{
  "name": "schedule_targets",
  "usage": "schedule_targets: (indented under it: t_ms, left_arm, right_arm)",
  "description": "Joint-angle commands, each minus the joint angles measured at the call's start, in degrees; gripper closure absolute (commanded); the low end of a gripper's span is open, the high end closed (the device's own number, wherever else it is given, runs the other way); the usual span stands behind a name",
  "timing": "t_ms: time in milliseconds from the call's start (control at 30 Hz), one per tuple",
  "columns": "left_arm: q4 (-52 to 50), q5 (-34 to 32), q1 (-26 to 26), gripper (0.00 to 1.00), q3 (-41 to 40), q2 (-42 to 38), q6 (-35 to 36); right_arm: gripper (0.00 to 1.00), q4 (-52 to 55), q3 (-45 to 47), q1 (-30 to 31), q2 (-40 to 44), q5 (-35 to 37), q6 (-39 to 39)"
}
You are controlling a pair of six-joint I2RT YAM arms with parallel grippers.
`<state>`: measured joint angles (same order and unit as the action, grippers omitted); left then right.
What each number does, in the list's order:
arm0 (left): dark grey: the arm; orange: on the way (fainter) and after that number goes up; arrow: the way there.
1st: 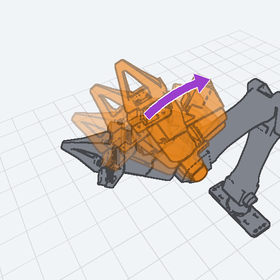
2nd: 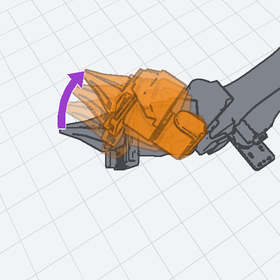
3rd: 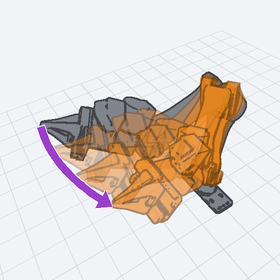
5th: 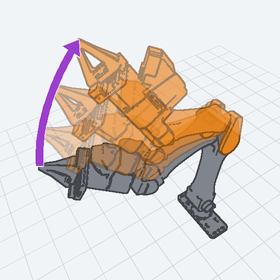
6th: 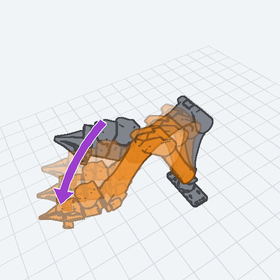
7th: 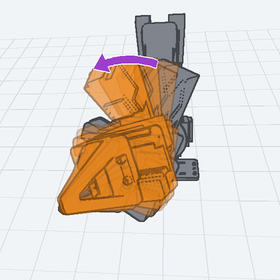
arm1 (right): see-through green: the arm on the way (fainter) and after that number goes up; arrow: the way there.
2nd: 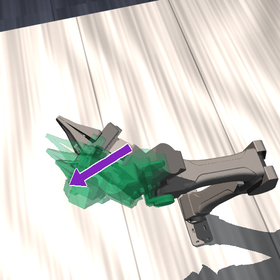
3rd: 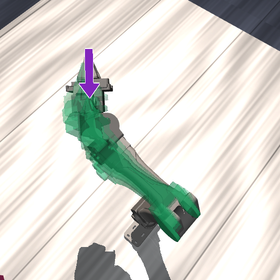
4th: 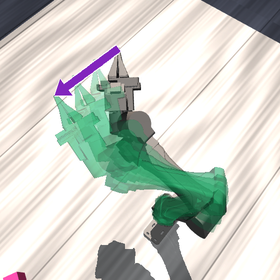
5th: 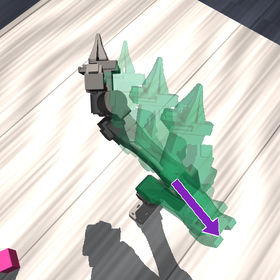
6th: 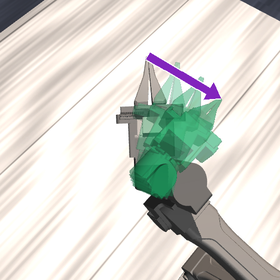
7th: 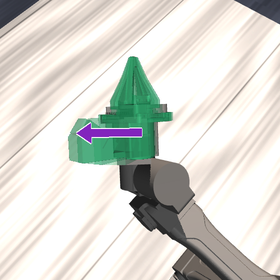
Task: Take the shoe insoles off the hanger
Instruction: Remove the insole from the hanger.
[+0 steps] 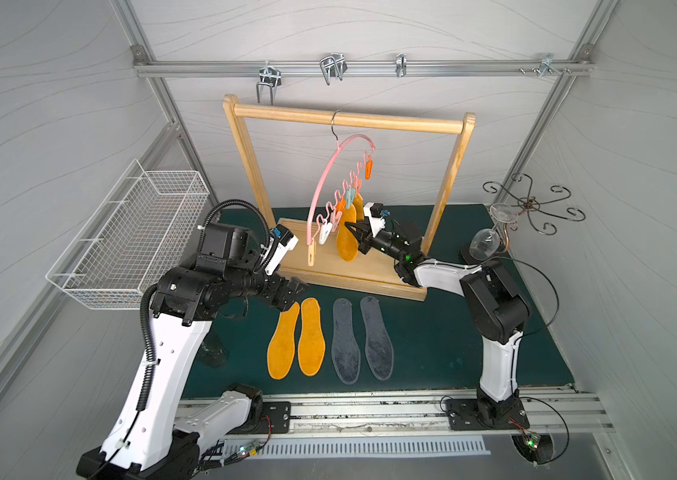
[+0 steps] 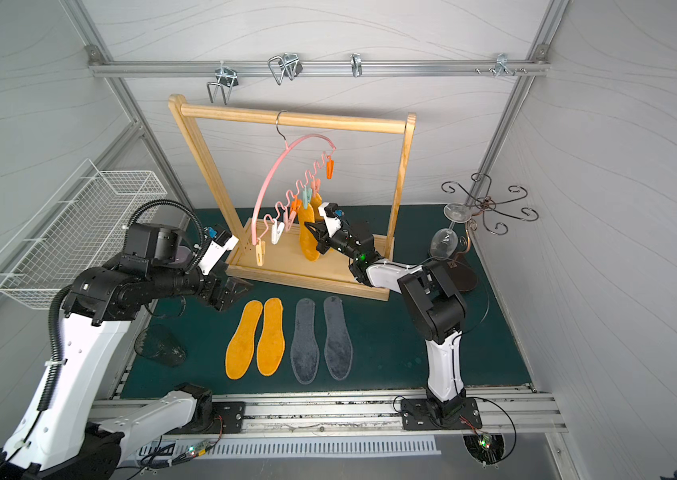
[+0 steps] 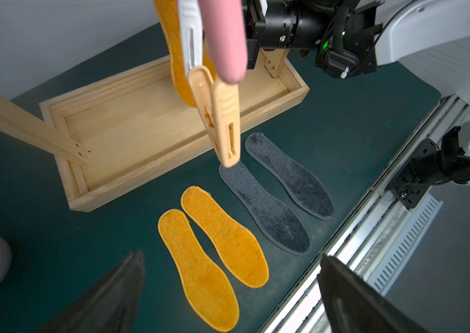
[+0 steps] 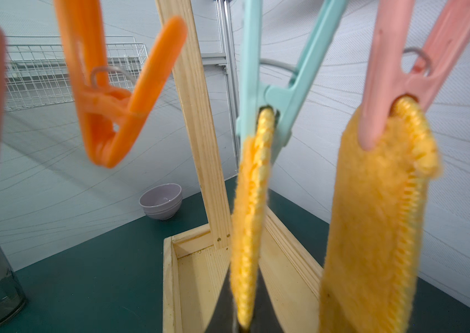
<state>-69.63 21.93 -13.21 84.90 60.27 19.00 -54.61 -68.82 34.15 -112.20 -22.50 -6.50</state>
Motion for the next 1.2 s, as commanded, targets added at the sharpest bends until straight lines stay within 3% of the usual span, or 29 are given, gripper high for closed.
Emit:
schedule_targets:
  t_ms: [0, 167, 600, 800, 1000, 1167]
  left_arm:
    - [1.67, 1.08, 1.49, 0.00, -3.22, -1.16, 1.78]
    - [7.92, -1.10, 2.11, 0.00, -8.91, -0.56, 1.19]
    - [25.65, 5.95, 2.13, 0.00, -17.67, 5.89, 0.93]
    - [33.56, 12.83, 2.14, 0.00, -24.27, 5.95, 1.11]
    - [37.35, 10.46, 2.43, 0.00, -28.21, 5.44, 1.08]
    - [42.62, 13.85, 3.83, 0.00, -32.87, 4.68, 0.07]
  right_arm:
    - [1.00, -0.69, 2.37, 0.19, 3.69, 1.45, -1.02]
    - [1.00, 0.55, 5.32, 0.21, 7.29, 2.57, -1.61]
    - [1.00, 2.44, 11.13, 0.99, 14.83, 3.53, -4.24]
    - [1.00, 4.56, 12.81, 1.36, 18.42, 3.45, -5.44]
    - [1.00, 8.37, 14.00, 1.78, 22.48, 4.25, -5.11]
    - [1.00, 9.55, 15.67, 1.95, 25.11, 3.98, -5.26]
